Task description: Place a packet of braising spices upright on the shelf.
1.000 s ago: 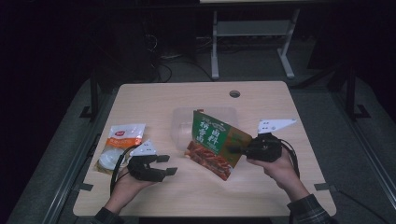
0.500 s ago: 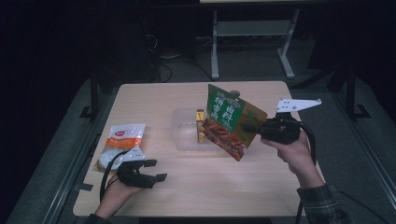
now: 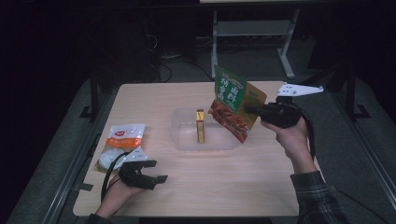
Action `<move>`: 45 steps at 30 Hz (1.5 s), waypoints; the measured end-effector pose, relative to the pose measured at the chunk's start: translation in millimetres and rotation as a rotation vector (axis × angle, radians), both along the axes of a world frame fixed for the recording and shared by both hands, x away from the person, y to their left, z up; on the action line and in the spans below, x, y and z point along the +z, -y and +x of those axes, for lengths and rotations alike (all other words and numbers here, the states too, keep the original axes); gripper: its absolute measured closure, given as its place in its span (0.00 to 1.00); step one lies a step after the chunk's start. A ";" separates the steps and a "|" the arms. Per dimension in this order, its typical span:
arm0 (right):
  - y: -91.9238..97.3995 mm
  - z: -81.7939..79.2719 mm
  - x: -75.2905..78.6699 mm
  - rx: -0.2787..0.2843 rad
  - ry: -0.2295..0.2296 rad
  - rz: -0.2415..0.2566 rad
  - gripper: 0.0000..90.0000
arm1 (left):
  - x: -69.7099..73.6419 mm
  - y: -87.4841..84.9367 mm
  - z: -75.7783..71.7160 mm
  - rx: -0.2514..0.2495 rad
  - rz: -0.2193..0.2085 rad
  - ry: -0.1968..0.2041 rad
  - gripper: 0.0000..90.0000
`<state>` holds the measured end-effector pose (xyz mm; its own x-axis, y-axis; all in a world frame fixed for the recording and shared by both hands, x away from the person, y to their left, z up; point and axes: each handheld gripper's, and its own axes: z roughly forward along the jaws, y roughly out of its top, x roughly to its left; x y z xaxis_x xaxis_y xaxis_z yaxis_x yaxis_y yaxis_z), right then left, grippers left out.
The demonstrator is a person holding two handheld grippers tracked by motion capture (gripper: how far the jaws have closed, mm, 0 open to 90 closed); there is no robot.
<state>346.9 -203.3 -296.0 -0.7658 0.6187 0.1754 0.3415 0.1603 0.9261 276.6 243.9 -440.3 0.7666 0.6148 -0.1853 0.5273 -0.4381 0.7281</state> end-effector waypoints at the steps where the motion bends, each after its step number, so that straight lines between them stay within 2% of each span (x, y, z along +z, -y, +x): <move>1: -2.0 3.3 -1.2 -0.006 0.000 -0.002 1.00 | -0.4 0.4 0.0 -0.008 0.006 0.002 0.22; 8: -15.1 23.6 -8.5 -0.043 -0.003 -0.001 1.00 | -1.0 2.7 -0.3 -0.021 0.011 0.009 0.19; 17: -23.3 37.2 -24.7 -0.075 -0.024 -0.017 1.00 | -2.6 4.9 -0.5 -0.029 0.016 0.000 0.19; 23: -26.6 42.1 -34.4 -0.093 -0.033 -0.035 1.00 | -2.9 5.9 -0.5 -0.036 0.026 0.003 0.19; 30: -29.1 45.5 -41.9 -0.103 -0.038 -0.034 1.00 | -3.4 6.3 -0.2 -0.041 0.033 0.008 0.19; 38: -33.8 48.3 -50.6 -0.101 -0.026 -0.035 1.00 | -4.4 8.1 -0.6 -0.047 0.040 -0.002 0.19; 45: -35.3 50.4 -59.1 -0.096 -0.035 -0.033 1.00 | -4.6 8.6 -0.6 -0.051 0.044 -0.002 0.19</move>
<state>397.3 -168.0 -355.1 -0.6961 0.6951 0.1794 0.3892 0.1554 0.9080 276.0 235.4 -444.9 0.7968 0.5827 -0.1601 0.5047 -0.4961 0.7065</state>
